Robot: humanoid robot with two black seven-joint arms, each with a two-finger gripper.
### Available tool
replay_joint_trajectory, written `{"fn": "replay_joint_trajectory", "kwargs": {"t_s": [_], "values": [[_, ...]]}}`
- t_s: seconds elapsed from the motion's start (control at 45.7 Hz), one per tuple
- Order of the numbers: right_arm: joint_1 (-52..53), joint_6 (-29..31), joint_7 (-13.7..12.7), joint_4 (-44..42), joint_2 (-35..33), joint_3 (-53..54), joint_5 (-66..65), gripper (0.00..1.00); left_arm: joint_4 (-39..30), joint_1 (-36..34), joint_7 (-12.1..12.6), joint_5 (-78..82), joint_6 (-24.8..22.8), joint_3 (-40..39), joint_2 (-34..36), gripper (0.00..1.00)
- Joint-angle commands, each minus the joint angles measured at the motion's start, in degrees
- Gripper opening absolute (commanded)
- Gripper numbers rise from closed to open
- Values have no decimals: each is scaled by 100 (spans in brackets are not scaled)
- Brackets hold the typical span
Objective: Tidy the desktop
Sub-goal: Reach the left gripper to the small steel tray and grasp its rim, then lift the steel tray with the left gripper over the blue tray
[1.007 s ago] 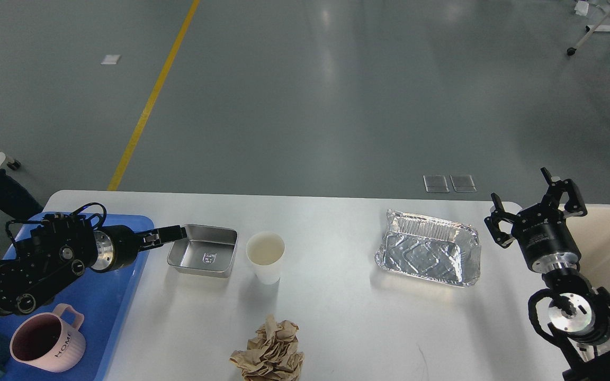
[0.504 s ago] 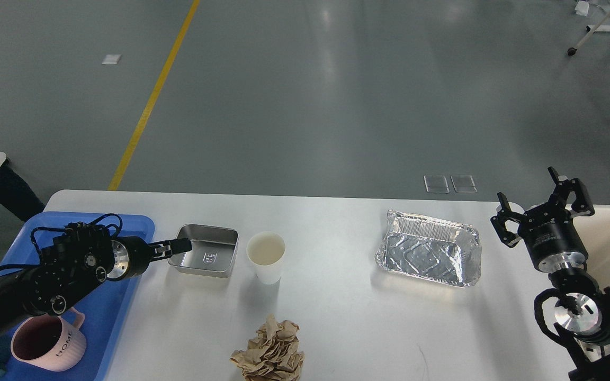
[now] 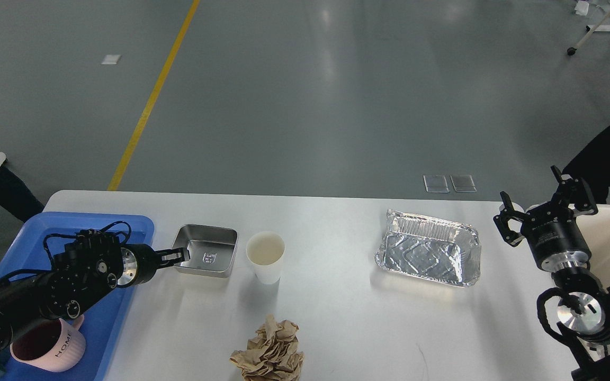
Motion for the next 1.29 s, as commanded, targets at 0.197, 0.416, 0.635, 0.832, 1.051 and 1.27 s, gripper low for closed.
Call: {"fn": "replay_joint_trajectory", "kwargs": {"t_s": [0.197, 0.416, 0.635, 0.832, 1.051, 1.27], "values": [[9, -7, 0, -1, 0, 3, -9, 100, 9, -236, -193, -59, -192, -7, -74, 0], [44, -24, -8, -1, 9, -6, 0, 100, -96, -500, -202, -59, -482, -7, 5, 0], [62, -33, 0, -1, 9, -6, -9, 100, -562, -798, -193, -51, -799, -7, 488, 0], [62, -42, 0, -1, 79, -24, -9, 100, -1300, -1238, -184, -51, -1185, -7, 1419, 0], [70, -59, -8, -10, 158, -59, -9, 100, -2802, -1326, -18, -51, -1168, -95, 2843, 0], [97, -59, 0, -10, 194, -103, -9, 100, -4016, -1308, 18, -410, -1150, -112, 4170, 0]]}}
